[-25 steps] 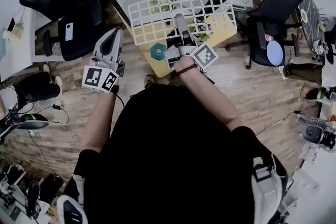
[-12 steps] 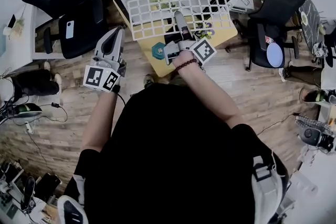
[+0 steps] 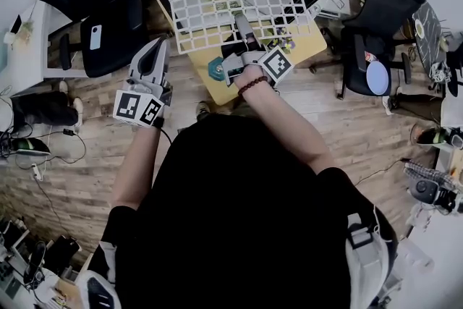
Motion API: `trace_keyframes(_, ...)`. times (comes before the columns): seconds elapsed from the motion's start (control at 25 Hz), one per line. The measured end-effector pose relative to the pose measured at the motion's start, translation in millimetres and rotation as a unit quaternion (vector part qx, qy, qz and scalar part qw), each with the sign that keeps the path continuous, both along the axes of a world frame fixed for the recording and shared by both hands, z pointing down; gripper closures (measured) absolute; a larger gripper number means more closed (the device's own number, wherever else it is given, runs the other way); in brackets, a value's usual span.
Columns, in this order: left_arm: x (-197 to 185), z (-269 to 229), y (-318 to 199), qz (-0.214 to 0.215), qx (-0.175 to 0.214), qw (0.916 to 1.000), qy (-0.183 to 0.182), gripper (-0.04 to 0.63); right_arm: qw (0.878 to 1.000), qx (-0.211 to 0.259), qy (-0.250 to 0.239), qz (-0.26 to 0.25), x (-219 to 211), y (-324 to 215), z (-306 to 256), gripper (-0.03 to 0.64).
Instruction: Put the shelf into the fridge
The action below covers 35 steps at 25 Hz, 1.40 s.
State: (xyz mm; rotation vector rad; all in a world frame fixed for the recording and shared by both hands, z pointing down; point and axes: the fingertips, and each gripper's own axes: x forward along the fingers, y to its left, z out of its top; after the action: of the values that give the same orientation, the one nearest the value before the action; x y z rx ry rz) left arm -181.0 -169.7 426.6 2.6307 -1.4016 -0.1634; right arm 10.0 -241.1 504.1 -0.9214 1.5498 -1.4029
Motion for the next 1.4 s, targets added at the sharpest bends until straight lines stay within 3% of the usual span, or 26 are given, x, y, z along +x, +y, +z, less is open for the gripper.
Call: trace_keyframes(1.4, -5.0, 4.4, -5.3, 0.001, -0.007, 1.0000, 0.000, 0.578, 1.000, -0.016, -0.004, 0.005, -3.0, -18.8, 2.7, 0.578)
